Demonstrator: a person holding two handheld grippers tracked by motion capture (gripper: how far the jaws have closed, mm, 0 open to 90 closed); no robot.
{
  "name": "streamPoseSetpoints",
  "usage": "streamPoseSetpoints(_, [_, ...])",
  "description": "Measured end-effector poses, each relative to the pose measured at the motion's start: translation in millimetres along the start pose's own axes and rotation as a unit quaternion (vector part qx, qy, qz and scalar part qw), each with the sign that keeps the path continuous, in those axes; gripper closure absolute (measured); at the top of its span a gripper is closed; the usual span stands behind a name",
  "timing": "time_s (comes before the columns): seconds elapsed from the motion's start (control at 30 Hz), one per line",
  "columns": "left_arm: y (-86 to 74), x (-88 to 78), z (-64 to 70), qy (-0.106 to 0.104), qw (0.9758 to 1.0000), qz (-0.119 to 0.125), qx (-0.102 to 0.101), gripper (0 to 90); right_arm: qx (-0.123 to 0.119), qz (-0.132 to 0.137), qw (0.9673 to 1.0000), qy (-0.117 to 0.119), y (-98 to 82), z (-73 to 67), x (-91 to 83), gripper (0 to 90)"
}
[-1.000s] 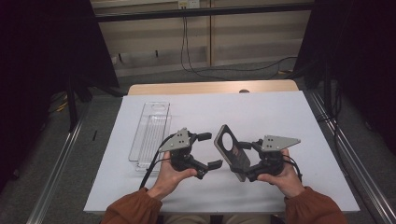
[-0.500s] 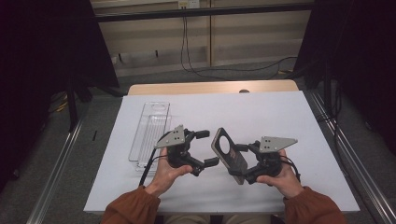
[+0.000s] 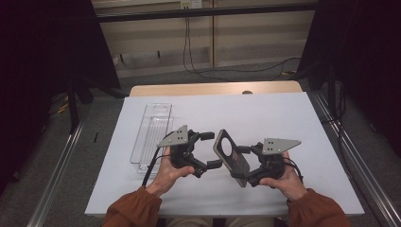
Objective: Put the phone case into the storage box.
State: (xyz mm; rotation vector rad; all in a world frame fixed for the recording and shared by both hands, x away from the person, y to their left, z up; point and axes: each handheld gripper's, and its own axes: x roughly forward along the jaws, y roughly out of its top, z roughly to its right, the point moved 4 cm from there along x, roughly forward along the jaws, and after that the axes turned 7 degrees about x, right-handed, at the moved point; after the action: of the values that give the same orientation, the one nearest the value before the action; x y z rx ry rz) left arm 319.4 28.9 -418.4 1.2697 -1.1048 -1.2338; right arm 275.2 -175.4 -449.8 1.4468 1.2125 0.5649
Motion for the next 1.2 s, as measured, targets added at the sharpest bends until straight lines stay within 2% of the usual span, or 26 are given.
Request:
streamPoseSetpoints(0.07, [-0.3, 3.2, -2.4, -0.004, 0.9999, -0.011, -0.003, 0.6, 0.001, -0.002, 1.0000, -0.003, -0.4, 0.6, -0.4, 12.2])
streamPoseSetpoints(0.1, [-0.8, 4.4, -2.5, -0.002, 0.9999, -0.017, 0.003, 0.6, 0.000, -0.003, 1.0000, -0.006, -0.4, 0.7, -0.8, 12.2])
streamPoseSetpoints(0.2, [-2.8, 5.0, -3.0, -0.008, 0.9999, -0.008, 0.006, 0.8, -0.001, -0.004, 1.0000, -0.008, 0.1, 0.9, -2.4, 12.1])
streamPoseSetpoints(0.3, [-5.4, 5.8, -1.7, -0.008, 0.9996, -0.021, 0.017, 1.1, 0.000, -0.006, 1.0000, -0.006, -0.7, 0.6, -1.9, 12.2])
streamPoseSetpoints(0.4, [-6.9, 4.9, -0.9, -0.013, 0.9995, -0.022, 0.019, 1.6, -0.003, -0.012, 0.9999, 0.002, -1.7, -2.6, 0.1, 12.1])
streamPoseSetpoints(0.5, [-6.8, 4.5, -0.9, -0.020, 0.9996, -0.014, 0.015, 1.4, -0.004, -0.015, 0.9998, 0.008, -2.6, -3.9, 3.0, 12.2])
streamPoseSetpoints(0.6, [-7.8, 4.1, -1.0, -0.035, 0.9991, -0.013, 0.019, 1.3, -0.001, -0.016, 0.9998, 0.013, -3.4, -4.1, 4.3, 12.1])
streamPoseSetpoints(0.63, [-8.3, 4.0, -2.1, -0.034, 0.9991, -0.013, 0.021, 2.0, -0.001, -0.017, 0.9997, 0.015, -3.2, -4.8, 4.9, 12.2])
streamPoseSetpoints(0.67, [-8.3, 4.7, -1.1, -0.039, 0.9991, -0.009, 0.016, 1.8, 0.000, -0.018, 0.9997, 0.016, -3.1, -5.1, 5.2, 12.2])
streamPoseSetpoints(0.73, [-7.8, 4.4, -1.8, -0.036, 0.9991, -0.008, 0.020, 1.6, 0.004, -0.014, 0.9997, 0.020, -3.0, -5.1, 5.9, 12.2])
streamPoseSetpoints(0.9, [-7.1, 5.7, 0.6, -0.045, 0.9988, -0.006, 0.016, 1.2, 0.001, -0.018, 0.9994, 0.028, -3.2, -6.3, 6.4, 12.1])
streamPoseSetpoints(1.03, [-7.0, 7.6, 1.5, -0.046, 0.9986, -0.005, 0.026, 0.9, 0.003, -0.019, 0.9992, 0.034, -3.3, -7.3, 7.4, 12.2])
streamPoseSetpoints(1.2, [-7.2, 8.2, 2.3, -0.054, 0.9982, -0.005, 0.027, 1.2, 0.002, -0.021, 0.9989, 0.041, -3.8, -8.7, 10.0, 12.1])
